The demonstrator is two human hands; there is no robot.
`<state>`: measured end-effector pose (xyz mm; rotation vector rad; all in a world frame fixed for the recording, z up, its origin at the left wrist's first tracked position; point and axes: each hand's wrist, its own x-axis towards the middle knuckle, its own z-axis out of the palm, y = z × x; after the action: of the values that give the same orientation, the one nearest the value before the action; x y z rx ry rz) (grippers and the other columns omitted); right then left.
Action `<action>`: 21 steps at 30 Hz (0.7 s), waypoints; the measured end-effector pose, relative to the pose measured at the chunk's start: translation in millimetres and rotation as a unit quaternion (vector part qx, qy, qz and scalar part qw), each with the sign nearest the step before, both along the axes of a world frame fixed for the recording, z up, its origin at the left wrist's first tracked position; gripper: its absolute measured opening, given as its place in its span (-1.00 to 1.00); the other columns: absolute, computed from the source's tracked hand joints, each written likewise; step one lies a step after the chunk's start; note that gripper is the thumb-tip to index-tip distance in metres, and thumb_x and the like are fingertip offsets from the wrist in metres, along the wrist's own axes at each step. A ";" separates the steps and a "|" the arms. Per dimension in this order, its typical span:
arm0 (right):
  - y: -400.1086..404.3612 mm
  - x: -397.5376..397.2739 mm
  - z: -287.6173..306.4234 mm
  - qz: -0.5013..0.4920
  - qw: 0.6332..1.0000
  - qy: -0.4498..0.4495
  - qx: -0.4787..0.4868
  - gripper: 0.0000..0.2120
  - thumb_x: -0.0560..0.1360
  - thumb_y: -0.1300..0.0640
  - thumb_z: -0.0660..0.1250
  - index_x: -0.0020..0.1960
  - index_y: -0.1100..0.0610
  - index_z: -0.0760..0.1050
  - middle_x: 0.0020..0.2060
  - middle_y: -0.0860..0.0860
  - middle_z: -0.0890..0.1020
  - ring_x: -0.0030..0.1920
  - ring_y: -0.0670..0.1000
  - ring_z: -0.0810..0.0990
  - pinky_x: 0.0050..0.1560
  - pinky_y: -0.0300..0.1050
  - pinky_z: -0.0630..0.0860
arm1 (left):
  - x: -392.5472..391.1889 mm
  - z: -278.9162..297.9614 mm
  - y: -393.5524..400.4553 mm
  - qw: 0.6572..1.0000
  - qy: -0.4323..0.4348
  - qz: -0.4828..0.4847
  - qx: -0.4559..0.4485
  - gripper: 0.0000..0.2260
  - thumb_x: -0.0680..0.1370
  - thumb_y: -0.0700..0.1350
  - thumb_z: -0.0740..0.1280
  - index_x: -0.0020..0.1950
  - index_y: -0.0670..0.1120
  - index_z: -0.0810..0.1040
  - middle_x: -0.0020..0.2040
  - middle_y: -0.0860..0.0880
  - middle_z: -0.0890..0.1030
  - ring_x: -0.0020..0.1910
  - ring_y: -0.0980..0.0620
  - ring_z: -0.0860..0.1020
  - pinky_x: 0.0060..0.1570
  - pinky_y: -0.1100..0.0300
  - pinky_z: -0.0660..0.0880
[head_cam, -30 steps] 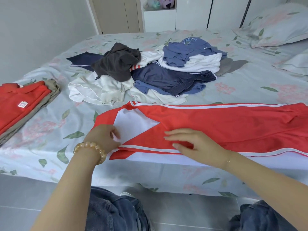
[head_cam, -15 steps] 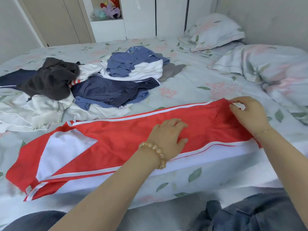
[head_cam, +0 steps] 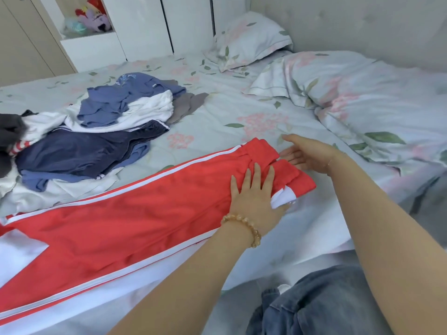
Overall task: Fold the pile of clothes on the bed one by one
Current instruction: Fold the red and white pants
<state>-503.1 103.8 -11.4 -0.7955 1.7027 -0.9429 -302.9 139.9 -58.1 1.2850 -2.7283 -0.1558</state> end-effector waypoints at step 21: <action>-23.5 178.8 51.3 0.133 0.929 -0.159 -0.305 -0.69 0.60 0.06 0.17 0.24 0.10 0.58 0.23 -0.01 0.59 0.25 -0.02 0.52 0.22 -0.07 0.41 | 172.9 104.0 -8.9 0.411 0.733 0.006 0.541 -0.35 0.60 0.28 0.00 0.32 -0.19 0.53 0.34 -0.18 0.50 0.38 -0.18 0.42 0.45 -0.11 0.16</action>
<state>-324.2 80.3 39.9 -1.1690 0.9845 -1.3456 -130.0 131.0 45.9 0.4323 -0.7289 -2.0219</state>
